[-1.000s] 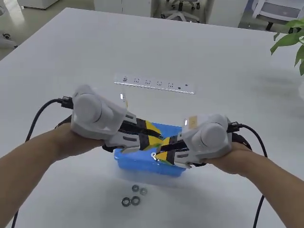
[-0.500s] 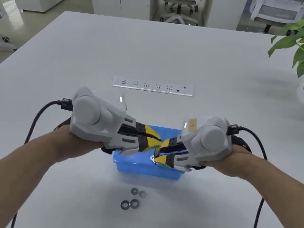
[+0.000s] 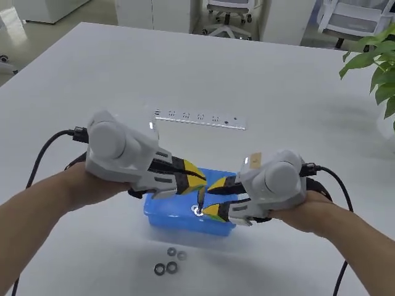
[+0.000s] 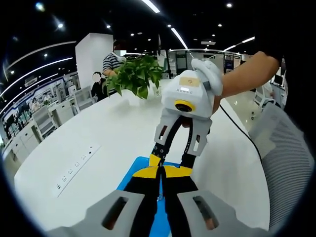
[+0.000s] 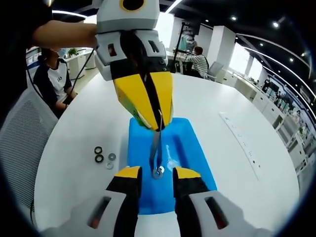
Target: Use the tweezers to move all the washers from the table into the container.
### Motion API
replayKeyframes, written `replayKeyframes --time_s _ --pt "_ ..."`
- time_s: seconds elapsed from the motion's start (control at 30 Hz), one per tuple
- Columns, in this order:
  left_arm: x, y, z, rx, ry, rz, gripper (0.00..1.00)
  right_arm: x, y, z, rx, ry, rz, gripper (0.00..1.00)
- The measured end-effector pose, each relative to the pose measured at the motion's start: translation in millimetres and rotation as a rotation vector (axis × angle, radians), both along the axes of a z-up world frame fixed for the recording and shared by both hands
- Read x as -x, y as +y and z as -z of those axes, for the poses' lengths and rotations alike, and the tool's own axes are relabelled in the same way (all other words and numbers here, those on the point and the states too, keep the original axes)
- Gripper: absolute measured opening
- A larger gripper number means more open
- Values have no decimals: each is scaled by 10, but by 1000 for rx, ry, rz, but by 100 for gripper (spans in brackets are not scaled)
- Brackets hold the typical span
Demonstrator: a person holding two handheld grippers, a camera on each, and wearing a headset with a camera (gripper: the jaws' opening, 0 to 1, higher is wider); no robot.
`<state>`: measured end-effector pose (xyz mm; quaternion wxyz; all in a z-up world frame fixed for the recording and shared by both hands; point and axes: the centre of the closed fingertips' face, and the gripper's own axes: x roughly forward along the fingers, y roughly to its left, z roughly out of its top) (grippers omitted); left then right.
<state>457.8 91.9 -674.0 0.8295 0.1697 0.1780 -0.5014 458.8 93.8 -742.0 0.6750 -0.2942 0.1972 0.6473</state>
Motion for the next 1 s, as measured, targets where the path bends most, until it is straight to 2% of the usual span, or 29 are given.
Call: replayKeyframes --time_s 0.23,0.33,0.5,0.67,1.0 --pt "49 -18 -116 15 3 -1 5 35 -144 -89 0 11 56 34" --pt "80 -20 -157 -4 -7 4 5 53 -206 -106 2 13 71 37" --pt "146 -23 -256 -11 -16 5 5 113 -300 -141 2 18 94 41" --pt "234 -34 -309 -27 -15 5 5 181 -358 -196 -17 26 115 46" --pt "393 -24 -406 -27 -12 -11 5 298 -487 -293 -54 19 156 57"
